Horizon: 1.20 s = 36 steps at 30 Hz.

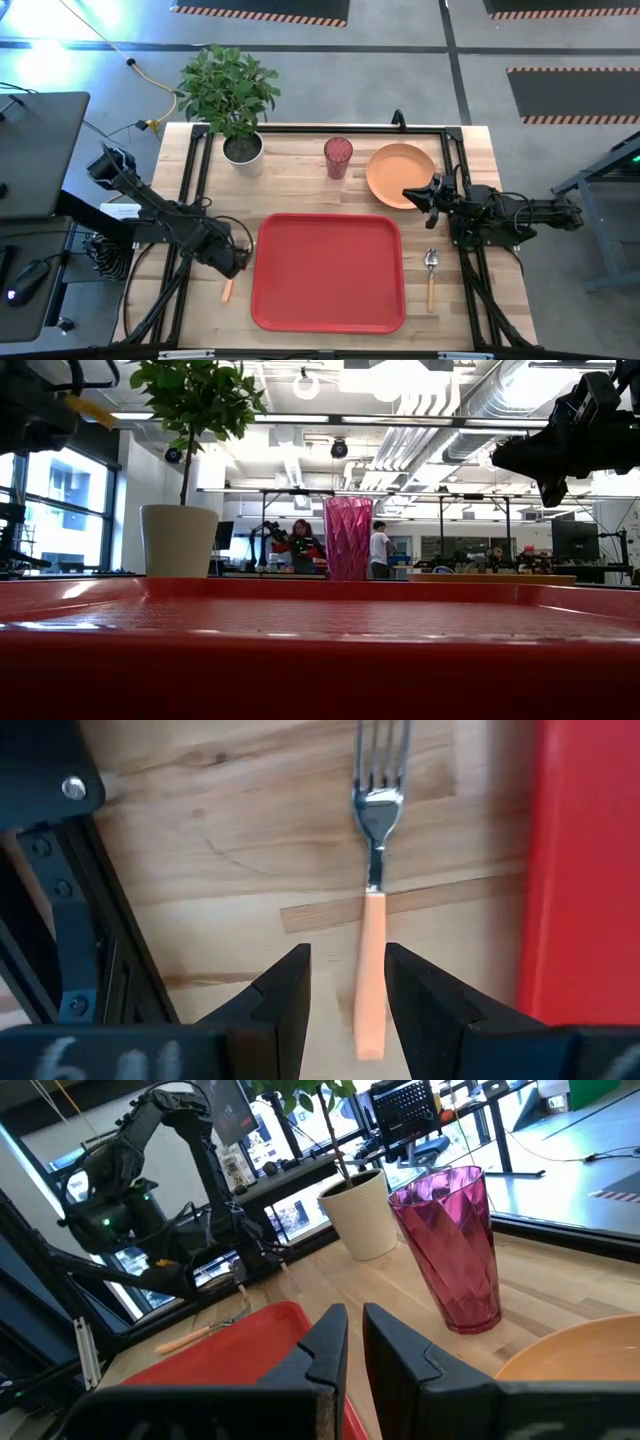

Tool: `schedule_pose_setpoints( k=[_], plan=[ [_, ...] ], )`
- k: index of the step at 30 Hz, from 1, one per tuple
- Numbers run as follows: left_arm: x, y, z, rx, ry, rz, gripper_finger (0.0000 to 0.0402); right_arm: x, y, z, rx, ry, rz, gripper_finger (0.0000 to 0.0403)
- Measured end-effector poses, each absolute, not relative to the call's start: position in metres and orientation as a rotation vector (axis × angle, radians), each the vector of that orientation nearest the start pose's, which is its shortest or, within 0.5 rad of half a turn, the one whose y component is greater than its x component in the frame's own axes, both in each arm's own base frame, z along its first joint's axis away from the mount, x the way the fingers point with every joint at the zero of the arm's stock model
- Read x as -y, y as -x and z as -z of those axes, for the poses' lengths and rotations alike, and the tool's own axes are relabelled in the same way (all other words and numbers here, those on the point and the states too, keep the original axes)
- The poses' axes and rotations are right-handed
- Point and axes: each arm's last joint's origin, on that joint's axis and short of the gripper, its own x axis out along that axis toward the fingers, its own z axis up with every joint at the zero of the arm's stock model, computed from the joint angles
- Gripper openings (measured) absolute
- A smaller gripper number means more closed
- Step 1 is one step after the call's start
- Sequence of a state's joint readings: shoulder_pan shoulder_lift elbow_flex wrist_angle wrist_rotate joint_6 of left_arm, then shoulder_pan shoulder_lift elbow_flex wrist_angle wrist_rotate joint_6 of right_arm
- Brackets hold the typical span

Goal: Pick and place plate/cup/fork/spoon on tray
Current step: Put the orange fork on the red serving tray

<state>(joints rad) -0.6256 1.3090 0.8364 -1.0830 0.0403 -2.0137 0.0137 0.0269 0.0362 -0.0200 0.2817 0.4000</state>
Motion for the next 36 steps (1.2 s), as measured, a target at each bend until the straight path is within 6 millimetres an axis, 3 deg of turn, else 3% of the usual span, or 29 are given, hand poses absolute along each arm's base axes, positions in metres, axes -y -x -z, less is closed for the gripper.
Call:
schedule_pose_setpoints(
  k=[12,36],
  plan=[
    [0.132,-0.178,-0.179,-1.338,1.088,-1.064,0.0119,0.007,-0.096,-0.172,0.043,-0.396,0.267,0.0028],
    [0.145,-0.194,-0.135,-1.424,0.999,-1.145,0.0119,0.007,-0.096,-0.172,0.043,-0.396,0.267,0.0028]
  ],
)
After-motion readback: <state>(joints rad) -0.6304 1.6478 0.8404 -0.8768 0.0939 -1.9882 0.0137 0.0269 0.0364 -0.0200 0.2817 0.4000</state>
